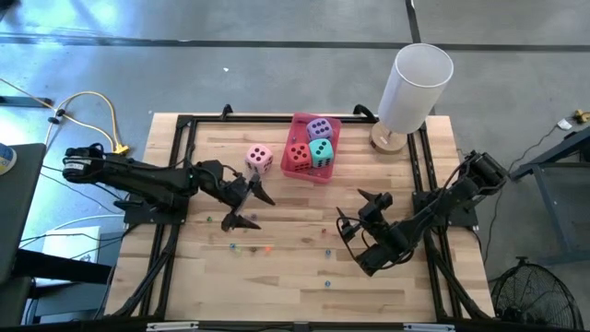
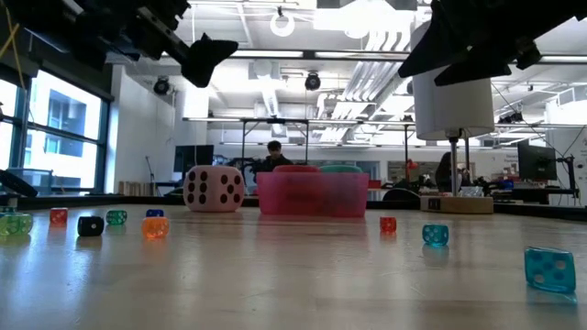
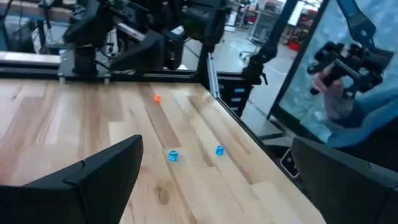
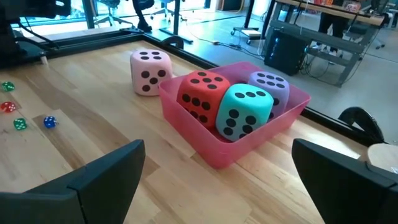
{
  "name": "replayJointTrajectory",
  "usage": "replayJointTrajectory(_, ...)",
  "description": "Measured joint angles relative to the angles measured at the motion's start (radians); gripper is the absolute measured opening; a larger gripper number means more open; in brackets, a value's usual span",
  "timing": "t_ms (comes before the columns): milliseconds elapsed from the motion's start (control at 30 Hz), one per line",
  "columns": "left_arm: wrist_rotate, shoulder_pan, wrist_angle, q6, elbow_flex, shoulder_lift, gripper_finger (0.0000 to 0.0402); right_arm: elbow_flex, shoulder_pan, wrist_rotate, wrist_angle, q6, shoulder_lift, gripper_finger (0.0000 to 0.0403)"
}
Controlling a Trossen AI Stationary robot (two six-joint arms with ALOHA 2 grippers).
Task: Pick & Place Dice
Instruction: Put the large pink dice into the bin
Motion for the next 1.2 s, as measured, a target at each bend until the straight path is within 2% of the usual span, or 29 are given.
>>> replayJointTrajectory(167, -0.008, -0.031, 0.019, 0.037, 0.000, 0.000, 0.0400, 0.000, 0.000, -0.002, 0.008, 0.000, 0.000, 0.0398)
replayJointTrajectory(267, -0.043, -0.044, 0.029, 0.017, 0.000, 0.000, 0.0400, 0.000, 0.000, -0.052, 0.014, 0.000, 0.000, 0.0398)
replayJointTrajectory(500, -0.280, -0.052, 0.030, 0.025, 0.000, 0.000, 0.0400, 0.000, 0.000, -0.357, 0.123, 0.000, 0.000, 0.0398)
replayJointTrajectory(667, -0.303, -0.052, 0.001, 0.052, 0.000, 0.000, 0.0400, 0.000, 0.000, -0.565, 0.256, -0.010, 0.000, 0.0398)
replayJointTrajectory(733, -0.321, -0.050, -0.084, 0.066, 0.000, -0.009, 0.0400, 0.000, -0.004, -0.519, 0.286, -0.108, 0.000, 0.0398)
replayJointTrajectory(800, -0.386, -0.040, -0.195, 0.066, 0.002, -0.019, 0.0400, 0.000, -0.020, -0.474, 0.312, -0.232, 0.000, 0.0398)
replayJointTrajectory(933, -0.626, -0.008, -0.415, 0.143, 0.016, -0.040, 0.0400, 0.000, -0.054, -0.411, 0.372, -0.371, 0.000, 0.0398)
replayJointTrajectory(1033, -0.803, 0.044, -0.497, 0.179, 0.019, -0.044, 0.0400, 0.000, -0.082, -0.414, 0.412, -0.417, 0.000, 0.0398)
replayJointTrajectory(1100, -0.828, 0.085, -0.532, 0.216, 0.019, -0.044, 0.0400, 0.000, -0.099, -0.412, 0.437, -0.447, 0.000, 0.0398)
replayJointTrajectory(1200, -0.768, 0.121, -0.566, 0.272, 0.019, -0.044, 0.0400, 0.000, -0.113, -0.409, 0.468, -0.476, 0.000, 0.0398)
